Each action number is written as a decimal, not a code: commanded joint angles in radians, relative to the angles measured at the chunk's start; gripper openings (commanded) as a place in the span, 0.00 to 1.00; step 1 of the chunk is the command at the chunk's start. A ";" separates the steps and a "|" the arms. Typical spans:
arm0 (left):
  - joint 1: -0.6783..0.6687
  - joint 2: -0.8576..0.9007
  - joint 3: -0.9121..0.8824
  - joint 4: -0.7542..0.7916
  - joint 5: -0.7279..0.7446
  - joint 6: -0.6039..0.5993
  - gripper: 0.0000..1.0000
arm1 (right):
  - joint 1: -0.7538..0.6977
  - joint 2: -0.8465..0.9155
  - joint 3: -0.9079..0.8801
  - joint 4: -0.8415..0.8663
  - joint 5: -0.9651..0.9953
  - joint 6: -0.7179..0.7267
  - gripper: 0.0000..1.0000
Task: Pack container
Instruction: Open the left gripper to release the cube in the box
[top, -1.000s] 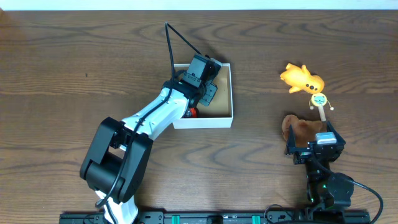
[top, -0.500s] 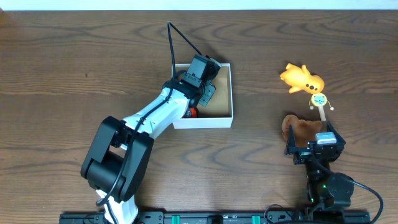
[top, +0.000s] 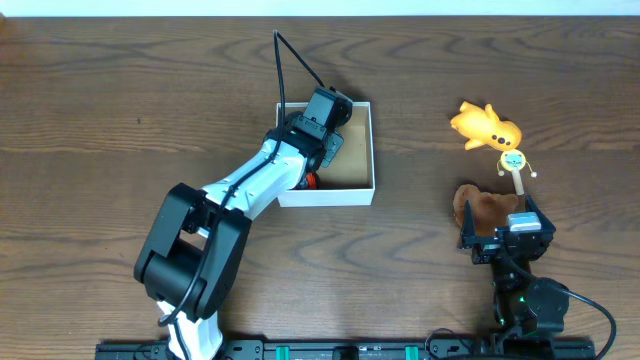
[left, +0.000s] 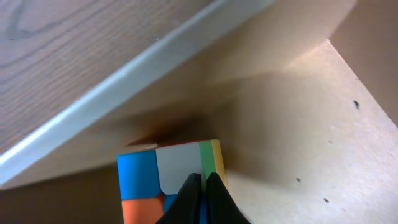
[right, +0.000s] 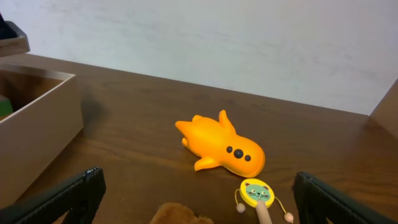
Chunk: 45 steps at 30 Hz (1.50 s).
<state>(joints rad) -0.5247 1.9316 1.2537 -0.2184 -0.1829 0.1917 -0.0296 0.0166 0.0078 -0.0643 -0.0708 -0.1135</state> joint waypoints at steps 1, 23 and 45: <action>0.006 0.025 0.011 0.003 -0.113 0.015 0.06 | 0.005 -0.005 -0.002 -0.004 0.003 -0.007 0.99; 0.023 -0.070 0.140 -0.075 0.104 -0.100 0.06 | 0.005 -0.005 -0.002 -0.004 0.003 -0.007 0.99; 0.023 -0.069 0.140 -0.475 0.247 -0.220 0.06 | 0.005 -0.005 -0.002 -0.003 0.003 -0.007 0.99</action>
<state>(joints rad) -0.5049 1.8698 1.3861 -0.6743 0.0536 -0.0162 -0.0296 0.0166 0.0078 -0.0639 -0.0708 -0.1135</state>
